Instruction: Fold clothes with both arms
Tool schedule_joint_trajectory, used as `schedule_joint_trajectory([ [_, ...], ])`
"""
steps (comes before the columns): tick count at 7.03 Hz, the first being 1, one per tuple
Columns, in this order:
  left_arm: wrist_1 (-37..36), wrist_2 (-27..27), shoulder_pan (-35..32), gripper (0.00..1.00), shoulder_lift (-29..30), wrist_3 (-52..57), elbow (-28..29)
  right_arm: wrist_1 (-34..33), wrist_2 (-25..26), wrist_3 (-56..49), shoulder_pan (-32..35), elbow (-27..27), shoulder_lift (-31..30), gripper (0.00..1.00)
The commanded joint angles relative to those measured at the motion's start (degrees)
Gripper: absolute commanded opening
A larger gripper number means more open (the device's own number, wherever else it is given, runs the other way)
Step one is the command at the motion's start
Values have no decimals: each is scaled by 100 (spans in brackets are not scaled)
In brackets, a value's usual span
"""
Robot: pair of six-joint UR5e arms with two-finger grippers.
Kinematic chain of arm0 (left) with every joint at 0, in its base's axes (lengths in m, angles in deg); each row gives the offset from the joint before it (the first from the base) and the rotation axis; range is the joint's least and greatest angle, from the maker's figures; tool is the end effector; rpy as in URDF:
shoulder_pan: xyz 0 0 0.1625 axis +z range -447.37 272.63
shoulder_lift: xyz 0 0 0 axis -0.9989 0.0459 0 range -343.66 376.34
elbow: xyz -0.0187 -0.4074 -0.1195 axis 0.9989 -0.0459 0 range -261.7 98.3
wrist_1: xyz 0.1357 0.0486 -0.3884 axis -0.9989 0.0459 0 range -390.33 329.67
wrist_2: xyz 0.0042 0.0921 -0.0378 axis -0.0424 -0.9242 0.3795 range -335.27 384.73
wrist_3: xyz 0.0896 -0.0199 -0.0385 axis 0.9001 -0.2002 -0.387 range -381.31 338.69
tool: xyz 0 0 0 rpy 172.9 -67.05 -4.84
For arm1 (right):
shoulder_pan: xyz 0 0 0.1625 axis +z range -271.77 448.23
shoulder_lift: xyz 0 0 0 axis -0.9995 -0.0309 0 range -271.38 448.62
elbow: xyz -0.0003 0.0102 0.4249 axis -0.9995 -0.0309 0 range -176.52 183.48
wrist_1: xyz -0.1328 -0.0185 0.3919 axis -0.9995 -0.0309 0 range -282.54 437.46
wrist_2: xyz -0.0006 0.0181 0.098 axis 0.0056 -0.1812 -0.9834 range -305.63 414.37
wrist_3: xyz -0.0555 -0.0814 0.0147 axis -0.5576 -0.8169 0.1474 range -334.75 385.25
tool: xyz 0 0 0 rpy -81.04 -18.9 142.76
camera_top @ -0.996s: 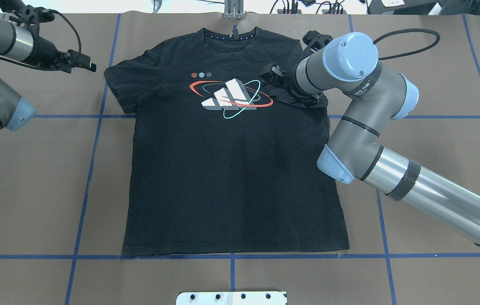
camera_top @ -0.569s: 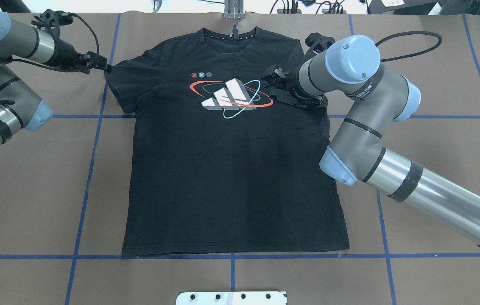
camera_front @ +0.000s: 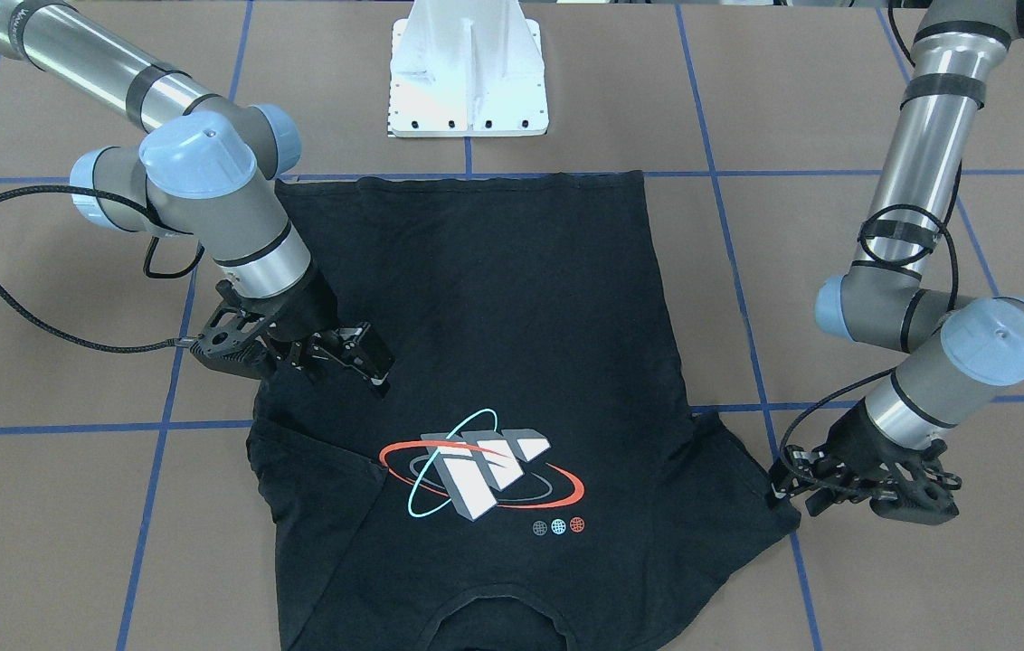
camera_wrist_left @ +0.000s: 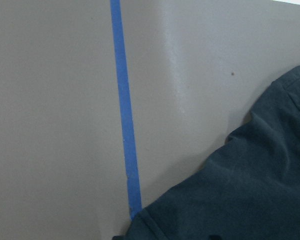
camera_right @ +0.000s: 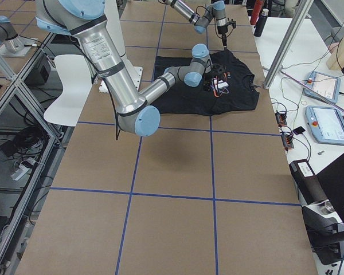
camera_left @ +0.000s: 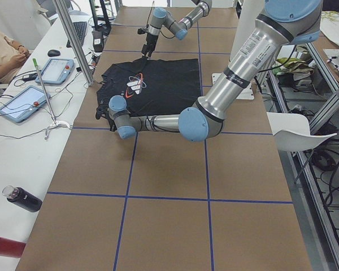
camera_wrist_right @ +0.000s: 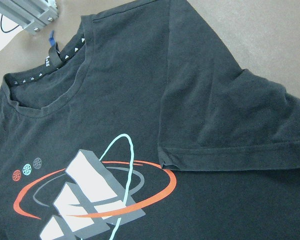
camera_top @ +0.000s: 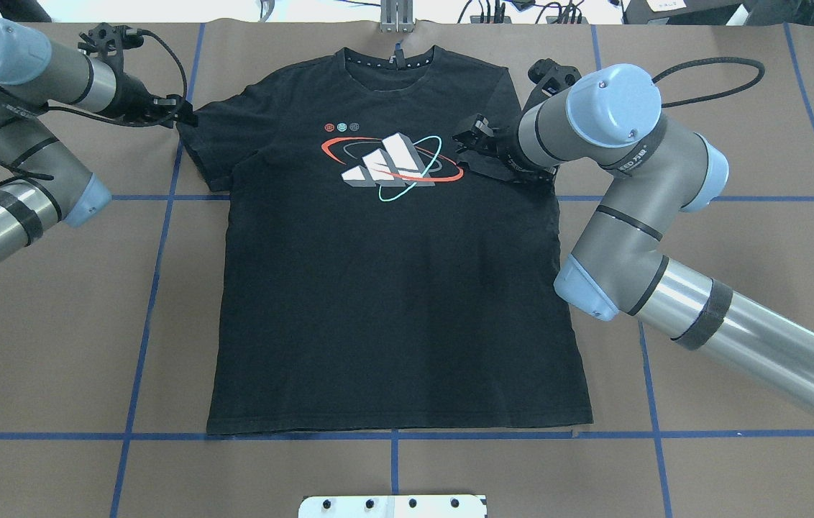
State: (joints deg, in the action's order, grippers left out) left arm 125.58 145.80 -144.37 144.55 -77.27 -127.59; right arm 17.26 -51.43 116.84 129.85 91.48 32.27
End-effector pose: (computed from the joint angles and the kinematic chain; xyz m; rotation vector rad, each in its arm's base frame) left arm 0.3543 -0.6960 0.4929 0.3827 1.0620 -0.0733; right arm -0.4536 -0.5450 0.2688 0.1326 -1.0998 0.5291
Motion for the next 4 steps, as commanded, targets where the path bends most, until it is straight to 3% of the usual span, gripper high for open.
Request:
schedule_joint_trajectory([
  [1,1,-153,22,53,11,7,107,0,15,-1,-4,15,-17,100],
  [4,1,-154,49,45,20,7,125,0,15,8,-22,7,-17,100],
])
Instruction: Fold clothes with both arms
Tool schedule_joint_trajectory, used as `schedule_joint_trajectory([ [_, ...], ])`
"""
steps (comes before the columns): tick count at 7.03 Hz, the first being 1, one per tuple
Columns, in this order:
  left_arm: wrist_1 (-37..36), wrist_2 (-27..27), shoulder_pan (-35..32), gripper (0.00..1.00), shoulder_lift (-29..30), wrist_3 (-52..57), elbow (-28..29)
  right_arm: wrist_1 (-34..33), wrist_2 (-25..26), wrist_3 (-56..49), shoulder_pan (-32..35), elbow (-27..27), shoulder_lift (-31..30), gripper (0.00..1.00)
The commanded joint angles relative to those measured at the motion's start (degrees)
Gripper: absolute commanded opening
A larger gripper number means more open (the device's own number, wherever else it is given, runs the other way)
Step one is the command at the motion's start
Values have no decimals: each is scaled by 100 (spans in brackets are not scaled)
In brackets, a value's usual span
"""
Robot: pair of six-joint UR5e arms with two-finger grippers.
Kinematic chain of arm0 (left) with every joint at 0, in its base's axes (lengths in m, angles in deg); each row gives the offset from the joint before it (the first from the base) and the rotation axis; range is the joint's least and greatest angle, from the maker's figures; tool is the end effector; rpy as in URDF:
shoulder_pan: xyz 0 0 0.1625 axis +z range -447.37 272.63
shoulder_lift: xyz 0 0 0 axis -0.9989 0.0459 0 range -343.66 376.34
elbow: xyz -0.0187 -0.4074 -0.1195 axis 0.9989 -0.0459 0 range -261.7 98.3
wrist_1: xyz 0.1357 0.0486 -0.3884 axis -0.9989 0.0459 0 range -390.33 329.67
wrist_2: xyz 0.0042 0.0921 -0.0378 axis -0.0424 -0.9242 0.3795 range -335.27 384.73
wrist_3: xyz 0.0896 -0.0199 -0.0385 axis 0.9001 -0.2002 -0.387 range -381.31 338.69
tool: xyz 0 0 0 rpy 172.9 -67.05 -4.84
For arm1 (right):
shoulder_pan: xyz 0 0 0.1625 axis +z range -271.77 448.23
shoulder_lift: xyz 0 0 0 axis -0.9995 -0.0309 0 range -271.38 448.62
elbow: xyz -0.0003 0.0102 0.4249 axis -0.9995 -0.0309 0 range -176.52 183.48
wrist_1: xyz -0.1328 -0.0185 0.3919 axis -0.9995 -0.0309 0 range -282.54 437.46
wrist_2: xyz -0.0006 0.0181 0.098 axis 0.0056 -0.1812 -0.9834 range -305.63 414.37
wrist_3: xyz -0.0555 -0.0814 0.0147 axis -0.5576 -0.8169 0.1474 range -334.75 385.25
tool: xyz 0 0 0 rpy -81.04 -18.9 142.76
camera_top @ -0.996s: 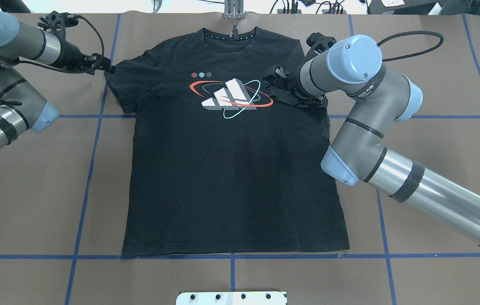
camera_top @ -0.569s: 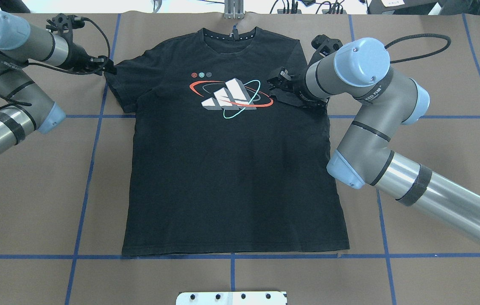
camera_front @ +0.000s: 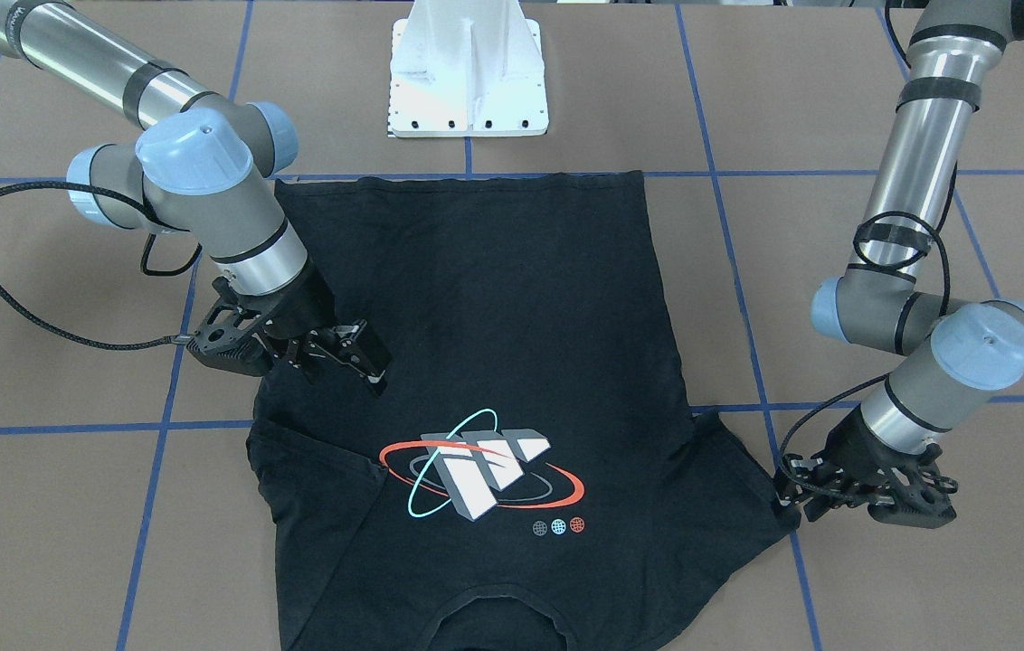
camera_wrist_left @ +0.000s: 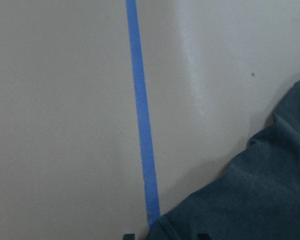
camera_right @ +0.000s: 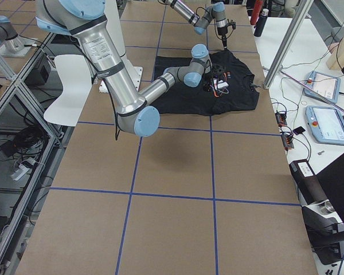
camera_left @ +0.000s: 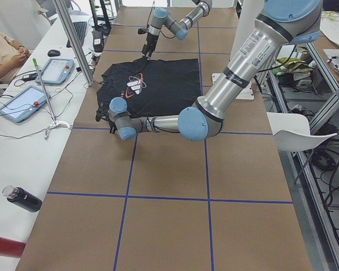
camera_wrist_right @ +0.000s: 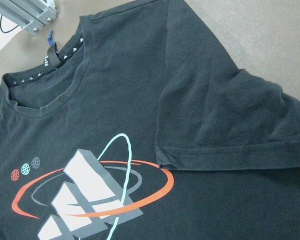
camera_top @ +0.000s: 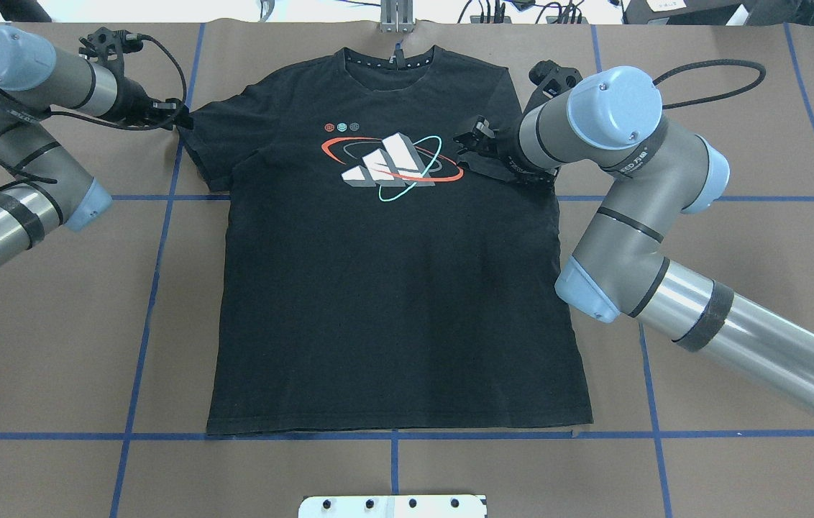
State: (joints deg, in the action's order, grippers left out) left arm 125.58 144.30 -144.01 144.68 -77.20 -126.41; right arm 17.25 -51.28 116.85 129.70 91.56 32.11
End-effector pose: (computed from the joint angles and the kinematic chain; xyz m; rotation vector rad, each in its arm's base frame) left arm 0.3578 -0.6966 0.5024 0.3847 1.0373 -0.0867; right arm -0.4544 -0.5437 0.2701 0.1327 -1.0978 0.5288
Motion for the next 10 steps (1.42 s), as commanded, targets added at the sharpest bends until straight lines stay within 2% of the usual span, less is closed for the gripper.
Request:
schedule_joint_trajectory([
  [1,0,-4,30,44,6,0,6,0,0,7,-7,-2,0,100],
  [2,0,-12,39,44,-2,0,6,0,0,-2,-7,-10,-9,100],
  [4,9,-4,30,0,33,-9,-29,0,0,-2,-7,-10,-9,100],
  [6,9,58,-144,0,-63,-9,-474,0,0,7,-7,-10,-9,100],
  [7,-43,110,-189,0,-255,-70,-912,0,0,-2,-7,-10,0,100],
  [10,-394,181,-33,0,-231,-1577,-2029,9,-26,-19,-7,-19,-9,100],
])
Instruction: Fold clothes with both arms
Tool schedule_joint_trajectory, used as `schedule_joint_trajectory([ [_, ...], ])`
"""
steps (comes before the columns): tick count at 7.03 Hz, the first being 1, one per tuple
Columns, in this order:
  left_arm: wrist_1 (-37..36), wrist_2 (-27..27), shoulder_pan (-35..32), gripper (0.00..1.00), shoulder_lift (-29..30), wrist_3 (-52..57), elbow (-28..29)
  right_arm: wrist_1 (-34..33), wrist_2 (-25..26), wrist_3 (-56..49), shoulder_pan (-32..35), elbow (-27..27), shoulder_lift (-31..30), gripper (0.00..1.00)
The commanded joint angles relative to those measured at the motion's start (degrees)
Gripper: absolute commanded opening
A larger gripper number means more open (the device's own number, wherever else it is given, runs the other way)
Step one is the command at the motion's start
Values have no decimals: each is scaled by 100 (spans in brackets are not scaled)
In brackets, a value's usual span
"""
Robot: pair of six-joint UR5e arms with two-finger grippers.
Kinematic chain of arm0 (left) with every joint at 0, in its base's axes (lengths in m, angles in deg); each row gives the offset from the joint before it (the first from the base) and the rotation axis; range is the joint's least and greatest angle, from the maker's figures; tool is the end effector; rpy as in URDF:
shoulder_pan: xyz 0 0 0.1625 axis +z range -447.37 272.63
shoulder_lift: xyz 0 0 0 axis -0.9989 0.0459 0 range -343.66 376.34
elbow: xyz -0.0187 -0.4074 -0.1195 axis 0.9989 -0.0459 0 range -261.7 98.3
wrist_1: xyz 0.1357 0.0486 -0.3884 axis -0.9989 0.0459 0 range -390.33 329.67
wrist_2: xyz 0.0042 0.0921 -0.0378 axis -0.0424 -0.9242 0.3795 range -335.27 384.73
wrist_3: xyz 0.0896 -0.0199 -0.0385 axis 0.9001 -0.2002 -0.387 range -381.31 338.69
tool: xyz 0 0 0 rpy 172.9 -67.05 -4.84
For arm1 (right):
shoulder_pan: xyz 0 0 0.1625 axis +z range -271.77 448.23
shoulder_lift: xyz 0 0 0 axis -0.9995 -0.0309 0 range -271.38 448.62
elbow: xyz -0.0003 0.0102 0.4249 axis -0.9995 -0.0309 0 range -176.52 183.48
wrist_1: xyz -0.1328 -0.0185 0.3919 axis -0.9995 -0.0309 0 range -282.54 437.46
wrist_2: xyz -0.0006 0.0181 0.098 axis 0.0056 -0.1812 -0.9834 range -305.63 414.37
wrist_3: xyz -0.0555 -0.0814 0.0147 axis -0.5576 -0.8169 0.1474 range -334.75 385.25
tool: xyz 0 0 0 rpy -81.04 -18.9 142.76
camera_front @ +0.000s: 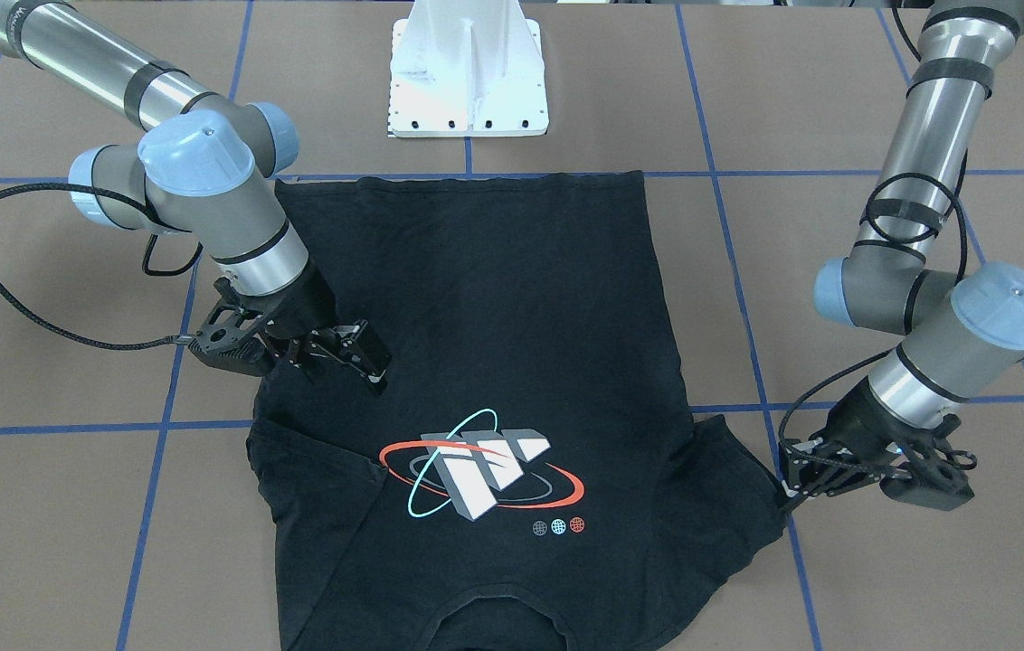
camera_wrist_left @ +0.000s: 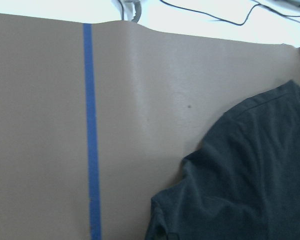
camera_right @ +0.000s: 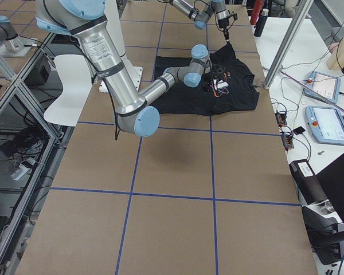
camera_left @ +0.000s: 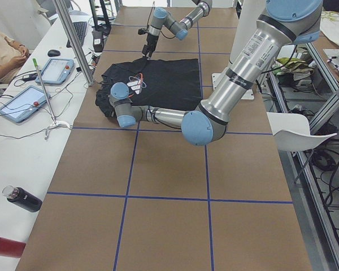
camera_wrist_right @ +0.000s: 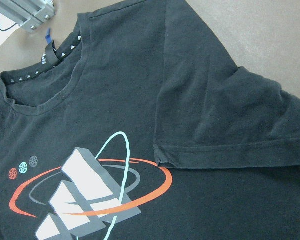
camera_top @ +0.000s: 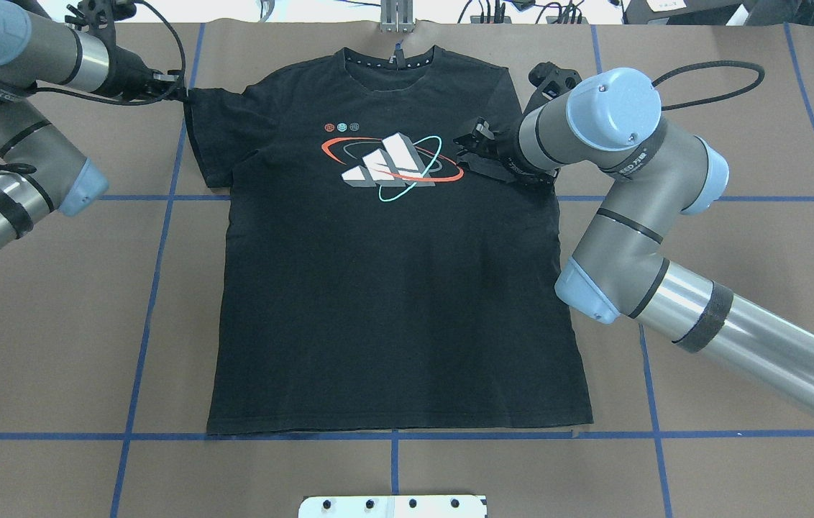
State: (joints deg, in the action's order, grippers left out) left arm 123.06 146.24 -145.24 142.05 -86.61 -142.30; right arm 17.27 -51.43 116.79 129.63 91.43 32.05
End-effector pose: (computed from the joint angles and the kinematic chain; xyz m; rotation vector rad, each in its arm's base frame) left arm 0.3312 -0.6801 0.4003 0.4191 1.2015 -0.1643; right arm -0.4555 -0.5432 0.2718 0.1292 -1.0956 0.5261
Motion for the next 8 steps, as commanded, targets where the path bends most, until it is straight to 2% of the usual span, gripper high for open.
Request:
schedule_joint_trajectory([
  [1,-318,-83,222,0,293,-928,-452,7,-11,-22,9,-6,-12,100],
  [3,-784,-1018,782,0,699,-1063,-418,25,-11,-14,0,-24,-12,100],
  [6,-777,-1969,1171,0,1059,-1431,-14,34,7,-13,-9,-59,-12,100],
  [7,-776,-1999,1207,0,1060,-1432,-4,34,16,-5,-26,-76,-12,100],
  [8,-776,-2017,1242,16,1060,-1476,4,34,16,-5,-35,-77,-12,100],
])
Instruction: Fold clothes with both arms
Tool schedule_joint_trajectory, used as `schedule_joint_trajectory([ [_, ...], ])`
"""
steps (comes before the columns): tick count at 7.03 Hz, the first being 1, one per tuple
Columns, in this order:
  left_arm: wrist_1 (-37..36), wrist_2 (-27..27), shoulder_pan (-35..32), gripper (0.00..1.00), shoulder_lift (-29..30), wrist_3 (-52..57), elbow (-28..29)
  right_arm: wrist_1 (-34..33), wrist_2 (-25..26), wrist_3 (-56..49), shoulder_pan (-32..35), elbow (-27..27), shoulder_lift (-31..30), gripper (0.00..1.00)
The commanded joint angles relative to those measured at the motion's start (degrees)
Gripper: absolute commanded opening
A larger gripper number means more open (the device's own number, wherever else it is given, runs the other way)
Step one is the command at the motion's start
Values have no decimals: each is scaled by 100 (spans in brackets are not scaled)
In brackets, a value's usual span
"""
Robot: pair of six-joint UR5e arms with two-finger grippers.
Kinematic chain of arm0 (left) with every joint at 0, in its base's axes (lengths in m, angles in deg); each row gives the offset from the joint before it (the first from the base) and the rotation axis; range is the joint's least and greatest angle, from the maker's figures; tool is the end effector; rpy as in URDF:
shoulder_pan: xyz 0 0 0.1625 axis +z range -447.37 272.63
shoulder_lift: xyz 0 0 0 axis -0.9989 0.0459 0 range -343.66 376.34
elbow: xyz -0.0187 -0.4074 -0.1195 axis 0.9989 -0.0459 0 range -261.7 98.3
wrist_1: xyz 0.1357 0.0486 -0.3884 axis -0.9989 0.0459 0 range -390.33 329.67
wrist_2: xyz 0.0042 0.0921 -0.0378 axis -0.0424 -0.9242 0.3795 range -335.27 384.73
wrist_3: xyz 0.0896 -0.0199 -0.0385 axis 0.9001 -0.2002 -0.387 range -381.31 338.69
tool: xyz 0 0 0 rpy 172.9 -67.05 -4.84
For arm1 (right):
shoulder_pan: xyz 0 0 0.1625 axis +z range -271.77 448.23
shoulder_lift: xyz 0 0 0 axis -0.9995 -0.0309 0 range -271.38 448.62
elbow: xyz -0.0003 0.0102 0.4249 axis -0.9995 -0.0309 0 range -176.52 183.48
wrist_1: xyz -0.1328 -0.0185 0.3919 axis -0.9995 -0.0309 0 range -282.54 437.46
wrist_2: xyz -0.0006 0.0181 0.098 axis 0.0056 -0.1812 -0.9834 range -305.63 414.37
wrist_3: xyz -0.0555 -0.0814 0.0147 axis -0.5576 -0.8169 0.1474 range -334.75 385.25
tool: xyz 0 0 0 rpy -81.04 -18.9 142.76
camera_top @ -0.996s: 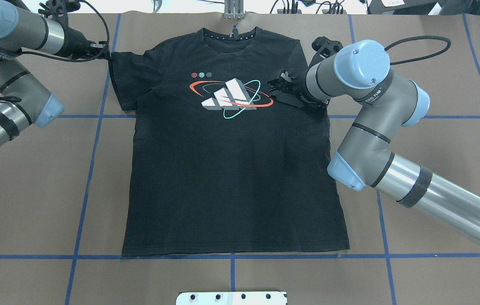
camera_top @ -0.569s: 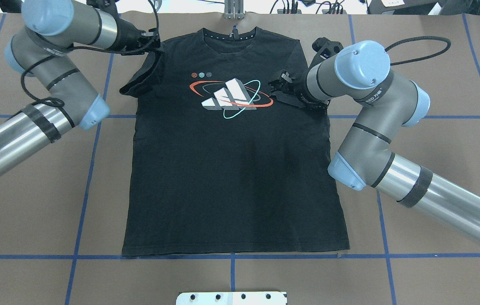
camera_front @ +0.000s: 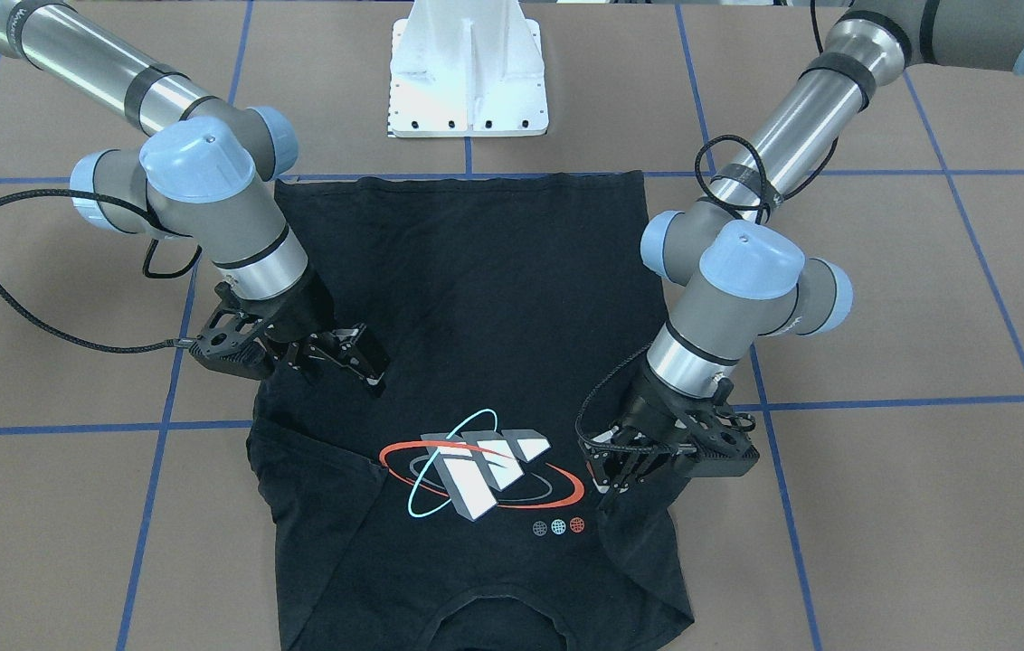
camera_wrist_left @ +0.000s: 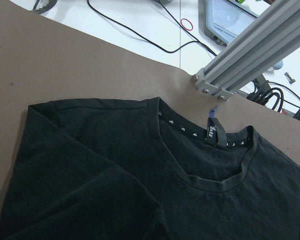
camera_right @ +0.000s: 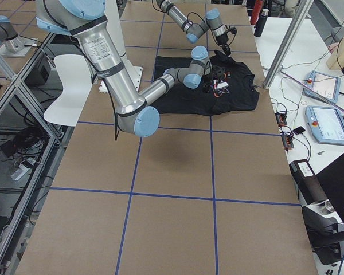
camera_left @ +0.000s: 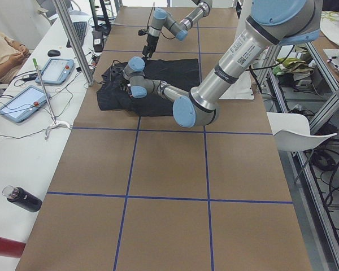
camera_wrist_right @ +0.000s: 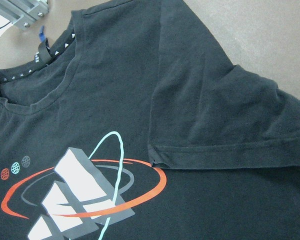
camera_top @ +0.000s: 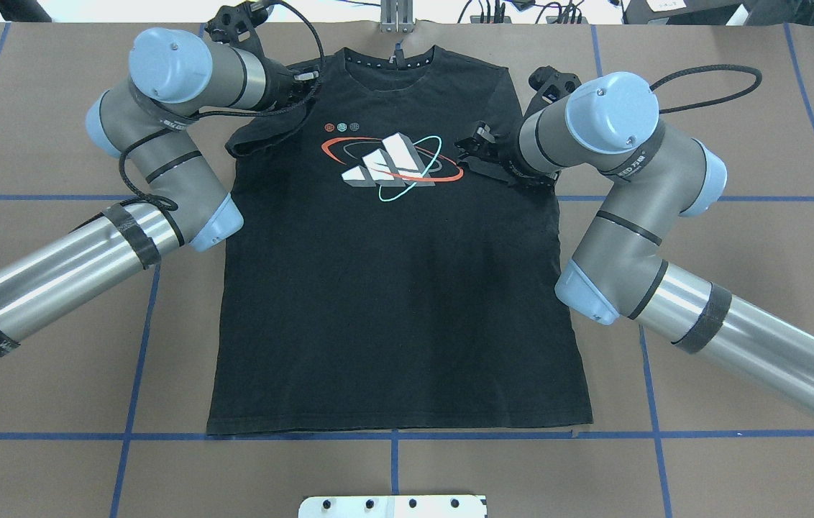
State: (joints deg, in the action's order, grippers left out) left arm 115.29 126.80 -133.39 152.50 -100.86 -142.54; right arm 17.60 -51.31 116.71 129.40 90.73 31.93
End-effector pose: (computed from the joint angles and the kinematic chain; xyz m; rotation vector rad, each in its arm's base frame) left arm 0.4776 -0.6569 0.2760 0.4404 1.2070 -0.4003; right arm -0.4595 -0.5431 0.2783 0.1262 -1.0872 0.5247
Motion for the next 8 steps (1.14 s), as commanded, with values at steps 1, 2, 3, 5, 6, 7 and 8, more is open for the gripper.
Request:
schedule_joint_trajectory([
  [1,10,-108,84,45,24,-190,2,9,-6,3,-12,-32,0,100],
  [2,1,-100,93,60,16,-453,-102,9,-6,21,-12,-24,-9,100],
  [3,-25,-83,110,66,-211,-464,-608,-34,-23,73,-3,133,-96,100],
  [5,-43,-39,207,70,-1131,-473,-2013,-52,20,335,-326,930,-909,100],
  [6,-86,101,224,73,-1301,-473,-2359,-96,47,694,-564,1422,-1445,100],
  [7,-148,372,233,76,-1477,-464,-2641,-201,177,1132,-870,1844,-1929,100],
  [8,-140,366,242,80,-1652,-455,-2887,-219,579,1894,-1274,2292,-2604,100],
])
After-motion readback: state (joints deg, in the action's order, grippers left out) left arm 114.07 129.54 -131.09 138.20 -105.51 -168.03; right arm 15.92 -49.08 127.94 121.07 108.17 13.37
